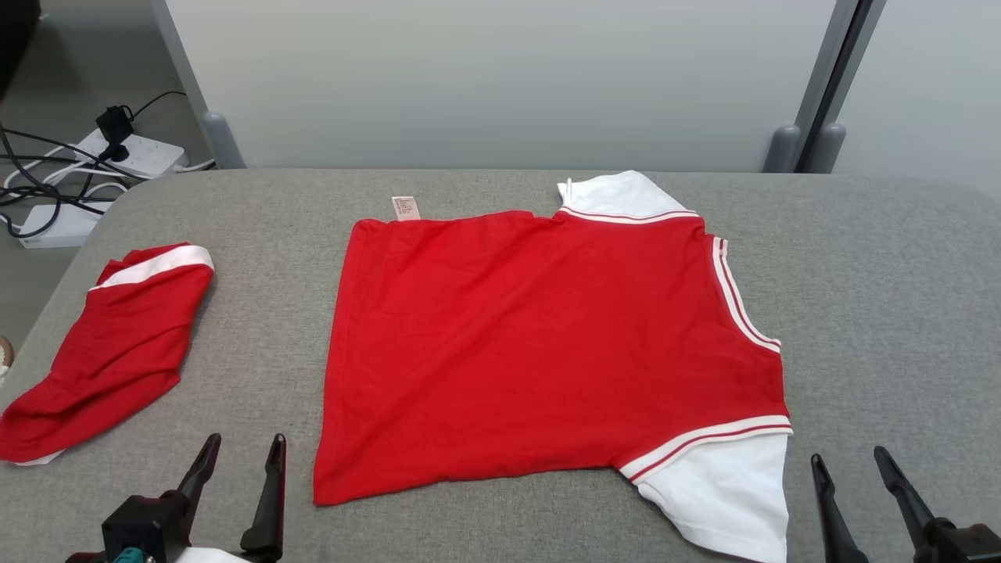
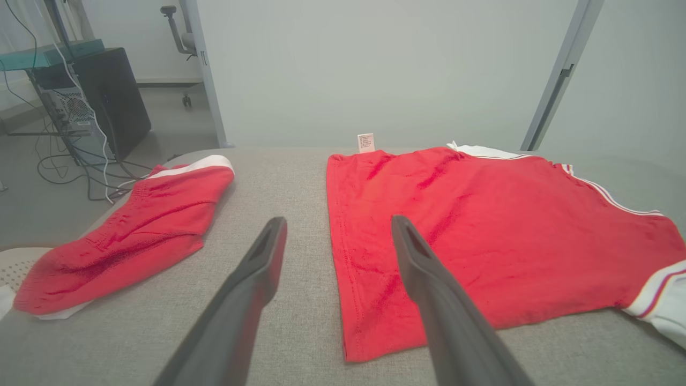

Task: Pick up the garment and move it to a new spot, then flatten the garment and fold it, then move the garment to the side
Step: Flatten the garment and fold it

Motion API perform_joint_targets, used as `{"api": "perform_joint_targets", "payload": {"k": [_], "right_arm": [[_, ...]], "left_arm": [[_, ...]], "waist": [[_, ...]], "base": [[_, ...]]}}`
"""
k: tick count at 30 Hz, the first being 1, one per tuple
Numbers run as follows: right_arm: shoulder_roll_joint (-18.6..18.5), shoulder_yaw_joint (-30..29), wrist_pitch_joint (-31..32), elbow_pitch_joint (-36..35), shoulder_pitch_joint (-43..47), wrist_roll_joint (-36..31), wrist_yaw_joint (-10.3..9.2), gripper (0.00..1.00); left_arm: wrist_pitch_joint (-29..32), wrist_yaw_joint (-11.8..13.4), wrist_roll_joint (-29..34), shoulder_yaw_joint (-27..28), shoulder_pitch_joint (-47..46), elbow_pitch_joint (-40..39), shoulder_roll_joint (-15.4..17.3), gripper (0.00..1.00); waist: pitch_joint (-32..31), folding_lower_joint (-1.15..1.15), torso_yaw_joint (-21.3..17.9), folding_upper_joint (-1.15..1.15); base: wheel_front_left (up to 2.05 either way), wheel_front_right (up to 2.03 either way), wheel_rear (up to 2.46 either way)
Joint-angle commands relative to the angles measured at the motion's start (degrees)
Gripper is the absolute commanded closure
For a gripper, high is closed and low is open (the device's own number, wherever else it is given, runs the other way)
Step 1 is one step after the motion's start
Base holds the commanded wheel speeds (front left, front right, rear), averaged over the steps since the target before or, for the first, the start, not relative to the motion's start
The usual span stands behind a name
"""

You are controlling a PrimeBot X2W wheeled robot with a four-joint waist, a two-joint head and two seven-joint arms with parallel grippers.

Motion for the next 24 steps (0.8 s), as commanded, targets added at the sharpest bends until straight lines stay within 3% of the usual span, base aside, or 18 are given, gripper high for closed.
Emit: {"api": "perform_joint_targets", "payload": {"k": [1, 9, 24], "right_arm": [[-0.61, 1.64, -0.78, 0.30, -1.63, 1.13, 0.08, 0.00], [0.16, 2.46, -0.53, 4.77, 0.16, 2.83, 0.08, 0.00], [1.53, 6.01, 1.03, 13.22, -2.28, 7.58, 0.08, 0.00]], "left_arm": [[0.14, 0.14, -0.37, 1.79, -2.88, -0.86, 1.32, 0.00], [0.75, -1.58, -2.35, 0.35, -2.91, 2.66, -0.96, 0.00], [4.03, -9.32, -6.68, -2.46, -8.69, 15.40, -4.45, 0.00]], "waist": [[0.40, 0.00, -0.13, 0.00], [3.50, 0.00, -1.12, 0.00], [10.06, 0.00, -2.38, 0.00]], "base": [[0.00, 0.00, 0.00], [0.00, 0.00, 0.00], [0.00, 0.00, 0.00]]}}
